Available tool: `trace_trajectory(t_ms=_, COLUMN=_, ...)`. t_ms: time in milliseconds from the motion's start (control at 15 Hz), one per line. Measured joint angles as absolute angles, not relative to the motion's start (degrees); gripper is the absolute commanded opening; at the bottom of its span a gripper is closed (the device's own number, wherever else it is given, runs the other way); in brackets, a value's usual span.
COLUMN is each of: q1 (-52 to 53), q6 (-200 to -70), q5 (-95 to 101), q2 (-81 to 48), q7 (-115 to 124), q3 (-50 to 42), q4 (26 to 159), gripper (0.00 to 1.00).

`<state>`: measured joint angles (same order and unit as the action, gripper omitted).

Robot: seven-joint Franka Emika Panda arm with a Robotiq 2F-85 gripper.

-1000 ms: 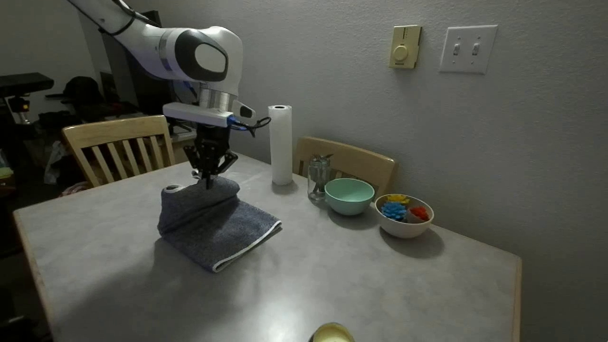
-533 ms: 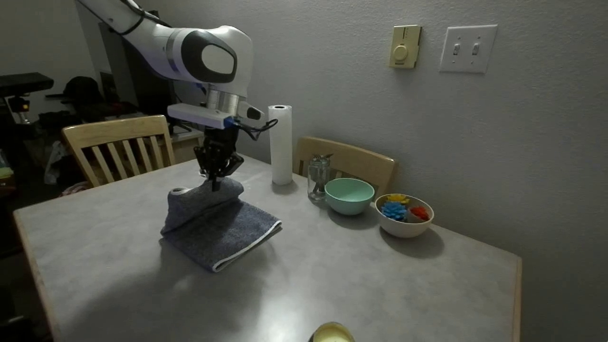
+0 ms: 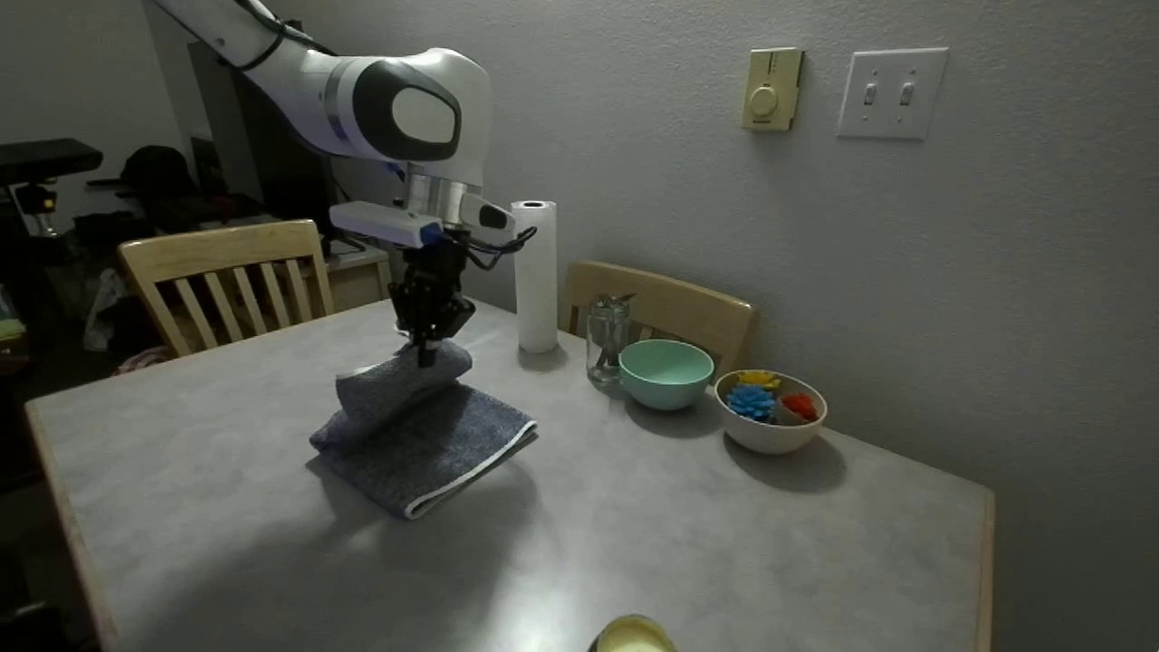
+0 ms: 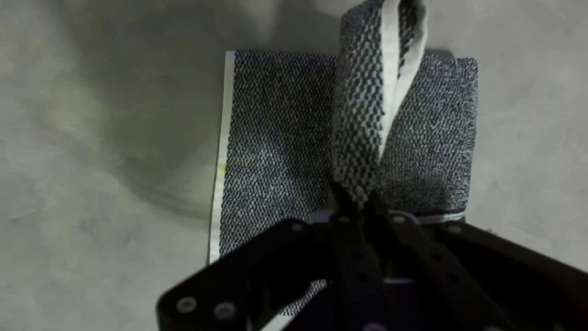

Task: Fold the grey towel

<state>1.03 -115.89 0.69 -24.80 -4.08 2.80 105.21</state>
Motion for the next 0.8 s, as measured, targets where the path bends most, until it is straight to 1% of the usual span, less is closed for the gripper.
trace_trajectory(t_ms=467, q1=1.05, q6=-117.74, q5=0.68, q2=-25.02, q7=2.7, q3=1.97, q4=106.16, gripper=0.02)
trace_trajectory(t_ms=800, q1=0.2, q6=-119.84, q5=-2.78, q2=-25.02, q7=1.97, q3=1.75, q4=107.36, gripper=0.02)
